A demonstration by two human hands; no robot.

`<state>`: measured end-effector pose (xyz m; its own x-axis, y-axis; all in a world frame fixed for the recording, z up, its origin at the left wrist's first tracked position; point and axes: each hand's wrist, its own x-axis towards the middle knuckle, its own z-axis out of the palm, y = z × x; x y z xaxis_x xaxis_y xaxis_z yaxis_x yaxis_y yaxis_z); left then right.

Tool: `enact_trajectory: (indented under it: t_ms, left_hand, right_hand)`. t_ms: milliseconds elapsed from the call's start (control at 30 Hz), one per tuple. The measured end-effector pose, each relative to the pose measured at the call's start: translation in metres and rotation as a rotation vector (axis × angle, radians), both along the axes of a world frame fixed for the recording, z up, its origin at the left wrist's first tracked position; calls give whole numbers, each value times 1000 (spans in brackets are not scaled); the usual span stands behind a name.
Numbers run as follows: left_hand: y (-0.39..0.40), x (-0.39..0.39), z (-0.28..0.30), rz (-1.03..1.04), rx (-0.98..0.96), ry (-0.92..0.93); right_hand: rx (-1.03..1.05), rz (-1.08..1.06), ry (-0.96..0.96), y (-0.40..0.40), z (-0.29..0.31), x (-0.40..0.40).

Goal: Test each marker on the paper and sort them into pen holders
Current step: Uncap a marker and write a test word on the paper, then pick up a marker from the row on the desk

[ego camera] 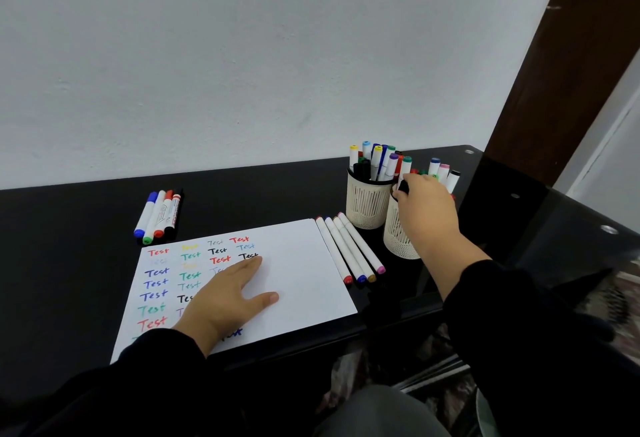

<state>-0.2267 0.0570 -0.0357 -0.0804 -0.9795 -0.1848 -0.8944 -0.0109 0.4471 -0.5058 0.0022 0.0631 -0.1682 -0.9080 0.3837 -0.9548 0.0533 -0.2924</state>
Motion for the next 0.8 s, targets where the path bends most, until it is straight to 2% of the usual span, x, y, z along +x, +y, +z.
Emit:
enact_trajectory:
  t_ms: [133,467,667,800]
  left_hand:
    - [0,0,1,2,6,-3]
    - [3,-3,5,3,15,-8]
    - [4,-5,16,10,29,0]
    - [4,-5,22,63,46,99]
  right_hand:
    - [-38,11,-142,5,1,-1]
    - [20,22,122,1,0,-5]
    - [-63,144,127,15,2,6]
    - [-100,283,97,26,-1,26]
